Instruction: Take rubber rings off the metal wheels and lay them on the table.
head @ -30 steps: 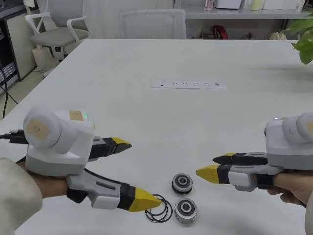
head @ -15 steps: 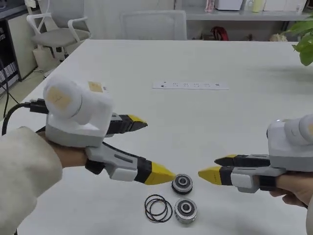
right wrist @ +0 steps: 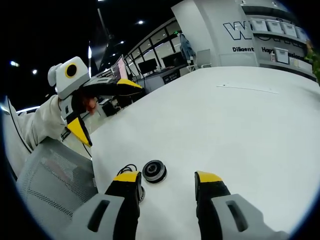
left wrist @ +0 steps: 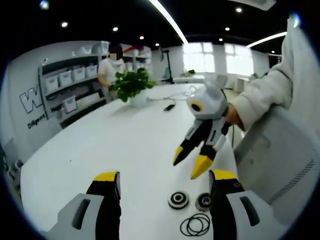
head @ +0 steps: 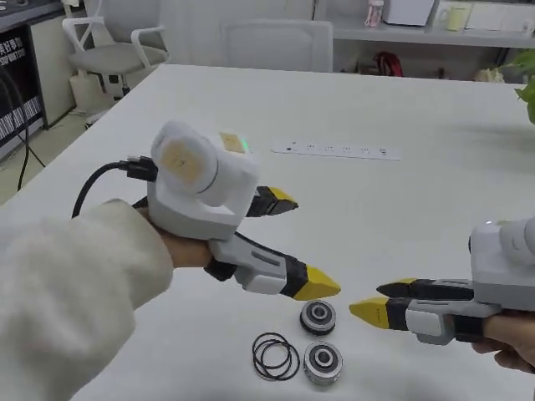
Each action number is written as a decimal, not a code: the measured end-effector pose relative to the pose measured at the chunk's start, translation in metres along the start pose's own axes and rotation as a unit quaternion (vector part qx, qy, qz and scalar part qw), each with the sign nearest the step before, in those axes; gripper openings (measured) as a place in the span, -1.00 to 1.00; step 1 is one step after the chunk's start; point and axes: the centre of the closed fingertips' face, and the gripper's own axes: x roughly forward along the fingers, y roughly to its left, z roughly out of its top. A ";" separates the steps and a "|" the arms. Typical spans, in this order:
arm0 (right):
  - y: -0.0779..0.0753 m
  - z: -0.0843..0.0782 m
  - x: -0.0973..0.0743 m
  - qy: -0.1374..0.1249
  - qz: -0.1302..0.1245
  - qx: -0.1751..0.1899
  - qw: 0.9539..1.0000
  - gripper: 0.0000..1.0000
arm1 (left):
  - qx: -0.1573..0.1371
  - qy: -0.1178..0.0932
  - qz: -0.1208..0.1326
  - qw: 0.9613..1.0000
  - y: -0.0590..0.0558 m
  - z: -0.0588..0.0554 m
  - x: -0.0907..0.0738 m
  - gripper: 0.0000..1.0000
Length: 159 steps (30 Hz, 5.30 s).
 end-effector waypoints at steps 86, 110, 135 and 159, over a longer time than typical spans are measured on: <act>0.012 -0.035 0.041 0.074 -0.009 -0.122 0.990 -0.99 | -0.005 0.068 -0.048 0.997 -0.025 -0.091 0.052 -0.71; 0.003 -0.025 0.035 0.054 -0.025 -0.017 0.998 -1.00 | 0.000 0.065 -0.044 0.997 -0.023 -0.092 0.051 -0.72; 0.013 -0.015 0.036 0.034 -0.023 0.025 0.999 -1.00 | 0.001 0.068 -0.039 0.997 -0.023 -0.092 0.051 -0.72; 0.017 -0.012 0.037 0.038 -0.021 -0.001 0.999 -1.00 | -0.007 0.057 -0.039 0.998 -0.023 -0.092 0.051 -0.72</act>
